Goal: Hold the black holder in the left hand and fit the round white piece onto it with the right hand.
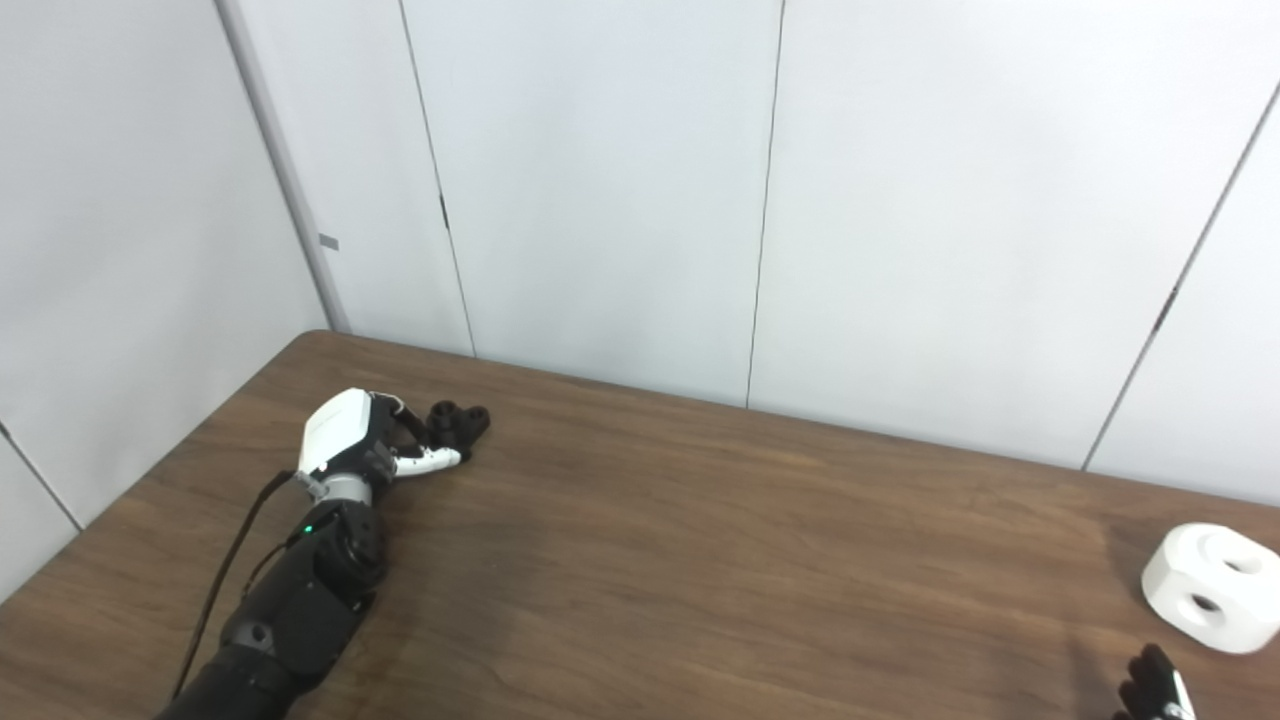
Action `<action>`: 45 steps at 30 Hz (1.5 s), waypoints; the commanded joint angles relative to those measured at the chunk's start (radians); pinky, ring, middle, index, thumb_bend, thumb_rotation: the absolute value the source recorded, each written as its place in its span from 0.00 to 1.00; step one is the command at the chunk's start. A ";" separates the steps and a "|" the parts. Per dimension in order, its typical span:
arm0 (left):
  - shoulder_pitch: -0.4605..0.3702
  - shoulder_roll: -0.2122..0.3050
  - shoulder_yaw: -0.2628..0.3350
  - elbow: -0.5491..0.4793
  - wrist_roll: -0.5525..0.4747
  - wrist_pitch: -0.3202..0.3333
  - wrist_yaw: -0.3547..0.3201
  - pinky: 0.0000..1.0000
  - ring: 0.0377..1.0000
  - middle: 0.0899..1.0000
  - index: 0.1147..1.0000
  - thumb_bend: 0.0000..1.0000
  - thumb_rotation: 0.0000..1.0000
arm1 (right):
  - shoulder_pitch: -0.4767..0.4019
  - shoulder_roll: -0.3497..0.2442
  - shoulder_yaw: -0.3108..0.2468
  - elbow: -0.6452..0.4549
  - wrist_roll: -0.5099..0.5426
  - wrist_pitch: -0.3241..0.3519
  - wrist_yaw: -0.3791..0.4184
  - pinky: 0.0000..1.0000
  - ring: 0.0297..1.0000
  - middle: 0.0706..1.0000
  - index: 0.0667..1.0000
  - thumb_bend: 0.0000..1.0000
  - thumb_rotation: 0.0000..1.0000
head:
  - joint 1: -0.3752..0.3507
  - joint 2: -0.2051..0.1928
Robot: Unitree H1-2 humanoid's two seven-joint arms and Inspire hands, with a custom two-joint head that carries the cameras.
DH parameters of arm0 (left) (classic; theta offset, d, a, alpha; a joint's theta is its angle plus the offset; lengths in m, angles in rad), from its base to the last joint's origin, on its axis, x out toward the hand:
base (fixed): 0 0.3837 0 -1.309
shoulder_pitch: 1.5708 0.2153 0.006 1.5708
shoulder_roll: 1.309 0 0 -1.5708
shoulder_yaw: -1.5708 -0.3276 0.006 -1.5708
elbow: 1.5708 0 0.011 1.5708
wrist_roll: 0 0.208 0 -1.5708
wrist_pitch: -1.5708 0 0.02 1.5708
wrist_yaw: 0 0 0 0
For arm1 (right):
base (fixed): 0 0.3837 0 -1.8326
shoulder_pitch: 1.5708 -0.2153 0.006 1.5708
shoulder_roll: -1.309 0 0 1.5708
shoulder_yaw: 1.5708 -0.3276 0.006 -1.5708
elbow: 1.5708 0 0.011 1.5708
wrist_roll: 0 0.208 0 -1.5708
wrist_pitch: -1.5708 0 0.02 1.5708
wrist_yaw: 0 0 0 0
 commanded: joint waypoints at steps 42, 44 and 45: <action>0.332 -0.095 -0.198 -0.621 0.152 -0.072 -0.132 1.00 0.90 0.78 0.42 0.52 0.05 | -0.005 0.033 0.017 -0.074 -0.051 0.011 -0.028 1.00 1.00 1.00 1.00 0.56 1.00 | -0.163 0.062; 0.352 -0.105 -0.209 -0.642 0.168 -0.082 -0.134 1.00 0.89 0.78 0.42 0.52 0.05 | -0.006 0.036 0.018 -0.073 -0.052 0.010 -0.027 1.00 1.00 1.00 1.00 0.56 1.00 | -0.182 0.070; 0.364 -0.109 -0.217 -0.655 0.179 -0.085 -0.138 1.00 0.89 0.78 0.42 0.52 0.05 | -0.007 0.037 0.019 -0.072 -0.053 0.009 -0.026 1.00 1.00 1.00 1.00 0.56 1.00 | -0.195 0.076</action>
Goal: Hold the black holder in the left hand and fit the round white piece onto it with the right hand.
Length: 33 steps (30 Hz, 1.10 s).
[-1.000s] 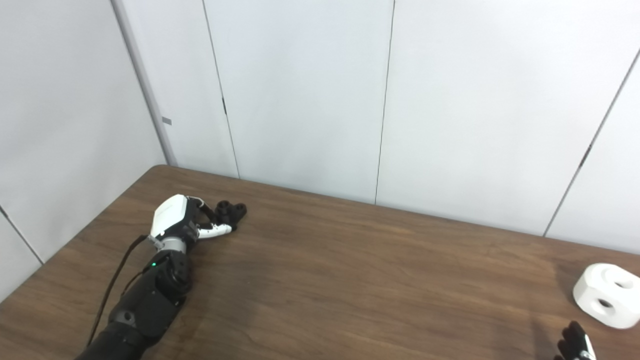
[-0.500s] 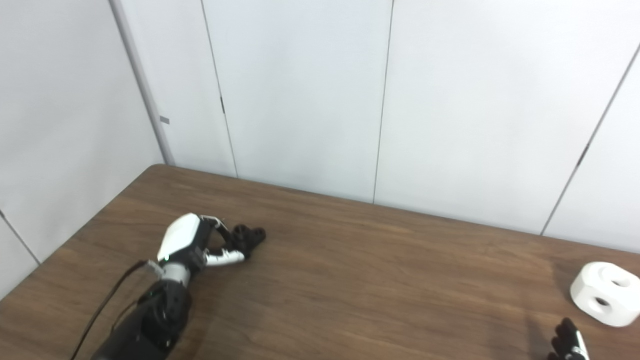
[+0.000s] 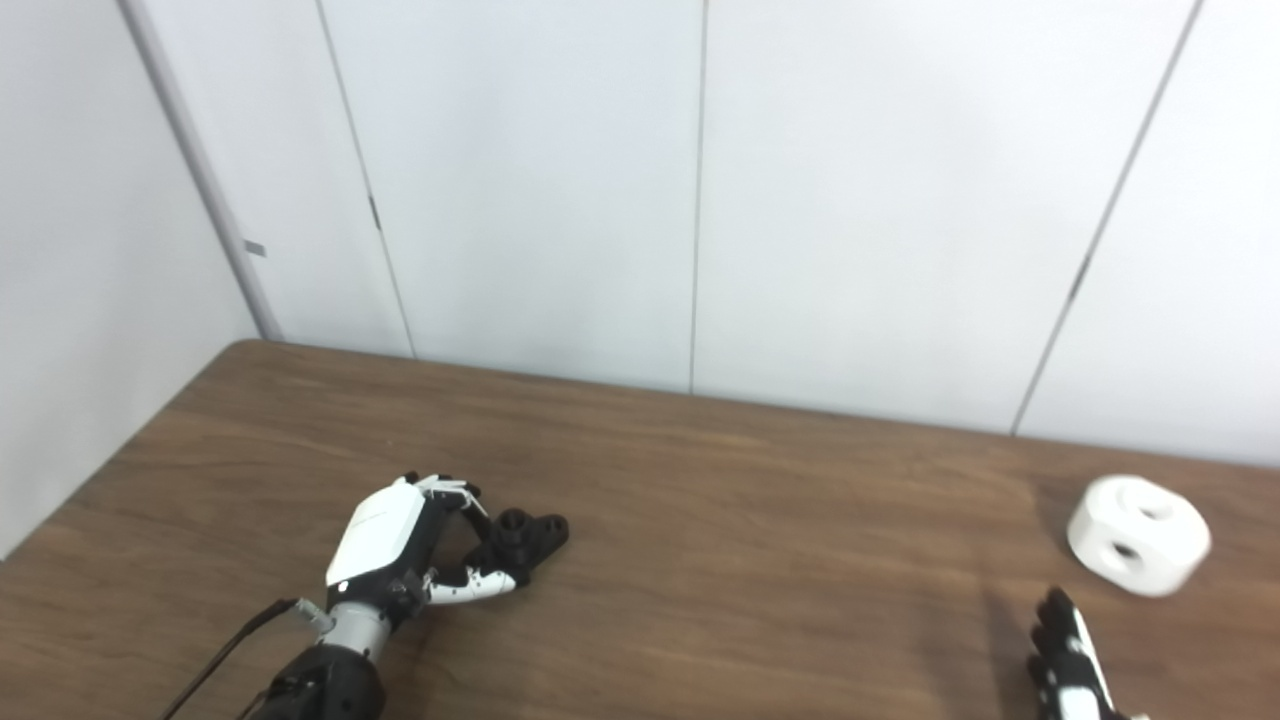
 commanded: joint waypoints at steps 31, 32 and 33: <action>0.160 -0.099 -0.201 -0.143 0.200 -0.160 -0.076 1.00 0.91 0.78 0.42 0.52 0.05 | -0.028 0.031 0.033 -0.128 -0.067 0.075 -0.039 1.00 1.00 0.99 1.00 0.62 1.00 | -0.186 0.131; 0.161 -0.099 -0.203 -0.143 0.202 -0.161 -0.077 1.00 0.91 0.78 0.42 0.52 0.05 | -0.027 0.031 0.032 -0.132 -0.066 0.078 -0.039 1.00 1.00 0.99 1.00 0.62 1.00 | -0.193 0.133; 0.162 -0.099 -0.203 -0.143 0.203 -0.163 -0.077 1.00 0.91 0.78 0.42 0.52 0.05 | -0.027 0.031 0.030 -0.136 -0.065 0.081 -0.039 1.00 1.00 1.00 1.00 0.61 1.00 | -0.197 0.136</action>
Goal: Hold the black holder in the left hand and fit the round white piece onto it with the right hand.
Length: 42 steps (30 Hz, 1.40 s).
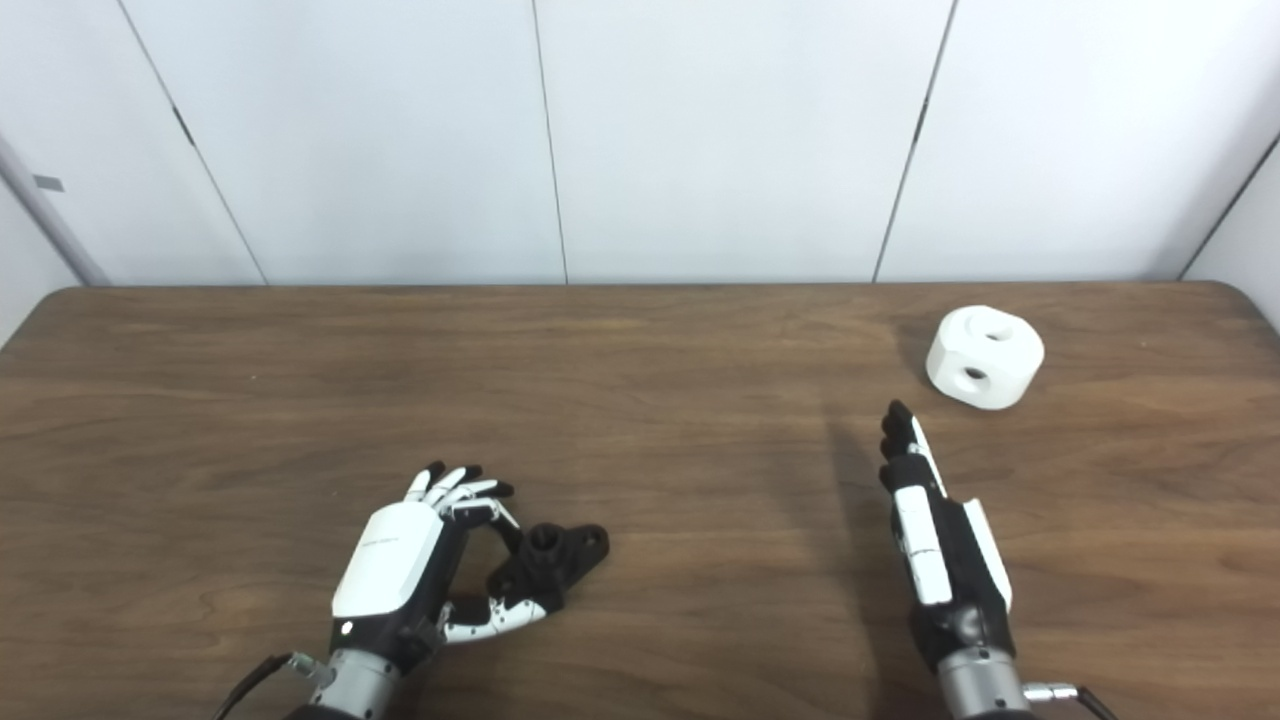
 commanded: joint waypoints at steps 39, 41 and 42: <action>0.012 0.051 0.062 0.019 0.045 -0.132 -0.060 1.00 0.86 0.74 0.42 0.52 0.05 | -0.343 -0.303 -0.078 -0.101 -0.489 0.308 0.015 0.97 0.98 0.97 0.83 0.75 0.44 | -0.378 -0.038; 0.012 0.051 0.069 0.020 0.045 -0.139 -0.061 1.00 0.85 0.73 0.42 0.52 0.05 | -0.380 -0.322 -0.072 -0.055 -0.528 0.309 0.031 0.97 0.98 0.98 0.84 0.76 0.41 | -0.392 -0.043; 0.012 0.050 0.072 0.021 0.046 -0.143 -0.061 1.00 0.85 0.73 0.42 0.52 0.05 | -0.393 -0.327 -0.071 -0.039 -0.543 0.309 0.038 0.97 0.99 0.99 0.84 0.77 0.41 | -0.392 -0.043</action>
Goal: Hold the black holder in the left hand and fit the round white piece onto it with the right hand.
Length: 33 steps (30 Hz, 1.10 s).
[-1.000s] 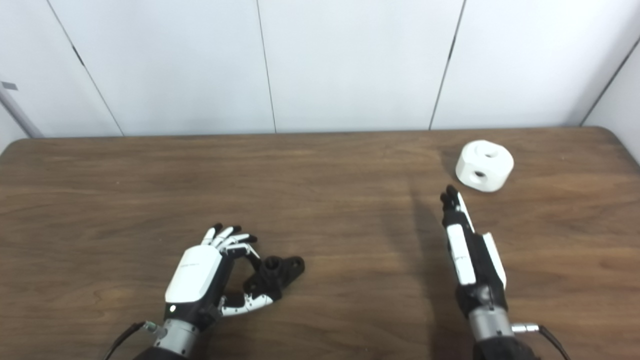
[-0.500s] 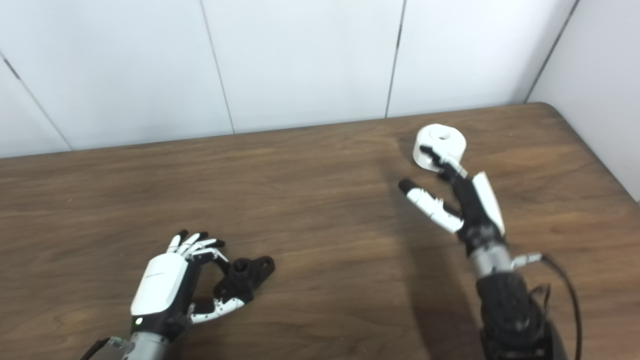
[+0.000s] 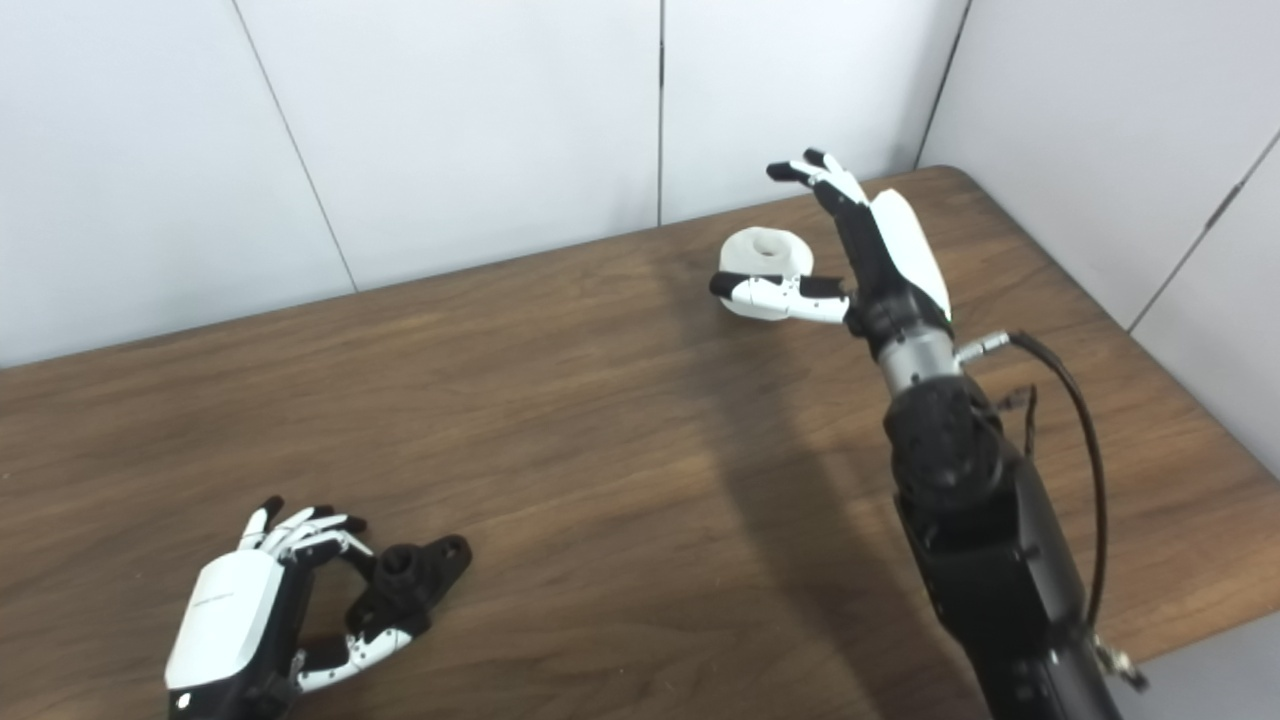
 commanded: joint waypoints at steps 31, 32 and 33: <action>0.014 0.009 0.035 0.012 0.033 -0.036 -0.011 1.00 0.83 0.73 0.42 0.52 0.05 | -0.327 -0.165 0.074 0.445 -0.353 -0.001 0.307 1.00 1.00 1.00 0.83 0.94 0.34 | 0.008 0.000; 0.013 0.008 0.035 0.012 0.034 -0.034 -0.013 1.00 0.83 0.73 0.42 0.52 0.05 | -0.330 -0.166 0.075 0.450 -0.352 -0.001 0.307 1.00 1.00 1.00 0.83 0.94 0.34 | 0.009 -0.002; 0.013 0.007 0.035 0.011 0.034 -0.031 -0.014 1.00 0.84 0.73 0.42 0.52 0.05 | -0.333 -0.165 0.075 0.455 -0.353 -0.001 0.310 1.00 1.00 1.00 0.83 0.94 0.34 | 0.009 -0.002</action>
